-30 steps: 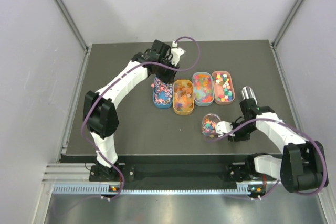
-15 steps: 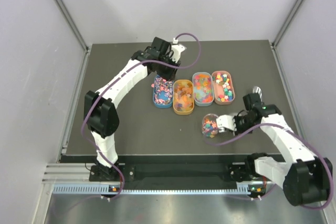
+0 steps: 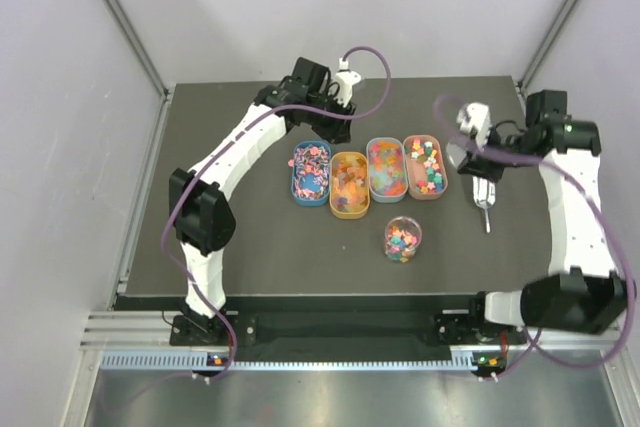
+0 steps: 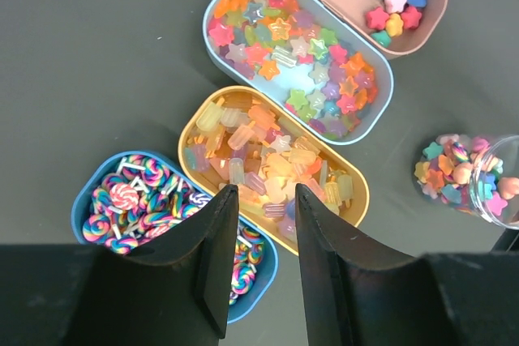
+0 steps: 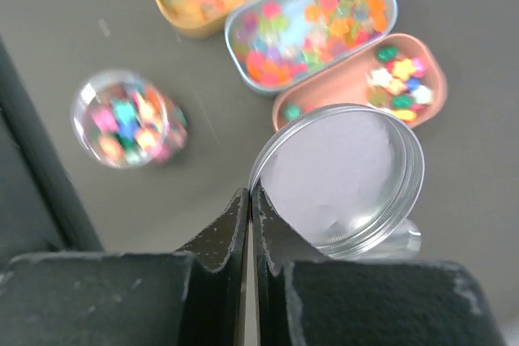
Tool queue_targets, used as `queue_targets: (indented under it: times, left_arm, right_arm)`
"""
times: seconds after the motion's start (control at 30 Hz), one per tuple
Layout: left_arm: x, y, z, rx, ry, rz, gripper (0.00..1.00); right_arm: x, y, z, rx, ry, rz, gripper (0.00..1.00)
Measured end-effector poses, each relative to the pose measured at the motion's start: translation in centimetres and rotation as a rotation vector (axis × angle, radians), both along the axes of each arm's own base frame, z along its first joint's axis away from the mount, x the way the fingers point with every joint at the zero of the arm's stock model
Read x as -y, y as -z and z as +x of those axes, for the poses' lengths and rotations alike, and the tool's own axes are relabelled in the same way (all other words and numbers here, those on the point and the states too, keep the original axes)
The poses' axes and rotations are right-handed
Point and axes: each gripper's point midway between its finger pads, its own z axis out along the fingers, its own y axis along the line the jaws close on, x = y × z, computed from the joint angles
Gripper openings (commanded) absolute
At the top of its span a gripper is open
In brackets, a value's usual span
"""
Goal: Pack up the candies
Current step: Pick up the bottle lid at the center of the board.
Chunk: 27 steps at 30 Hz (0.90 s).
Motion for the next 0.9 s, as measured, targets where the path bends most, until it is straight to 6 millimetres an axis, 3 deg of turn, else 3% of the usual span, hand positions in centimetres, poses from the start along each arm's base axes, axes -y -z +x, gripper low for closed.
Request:
queue_targets:
  times: [0.07,0.27,0.43,0.67,0.9]
  left_arm:
    - [-0.3,0.1,0.2,0.001,-0.007,0.003,0.4]
    - [-2.1,1.3,1.1,-0.007,-0.05,0.037,0.4]
    - [-3.6,3.3,1.2,-0.024,-0.07,0.101,0.39]
    - [-5.4,5.2,1.2,-0.006,-0.072,0.2,0.38]
    - [-5.7,3.3,3.4,0.066,-0.083,0.218,0.39]
  right_arm:
    - [-0.1,0.1,1.6,-0.096,0.067,0.164,0.0]
    - [-0.2,0.3,3.9,-0.423,0.225,0.662,0.0]
    - [-0.1,1.7,3.4,-0.747,0.403,0.918,0.0]
    - [-1.3,4.4,2.9,-0.97,0.51,1.057,0.0]
    - [-2.7,2.3,4.2,-0.934,0.427,1.03,0.0]
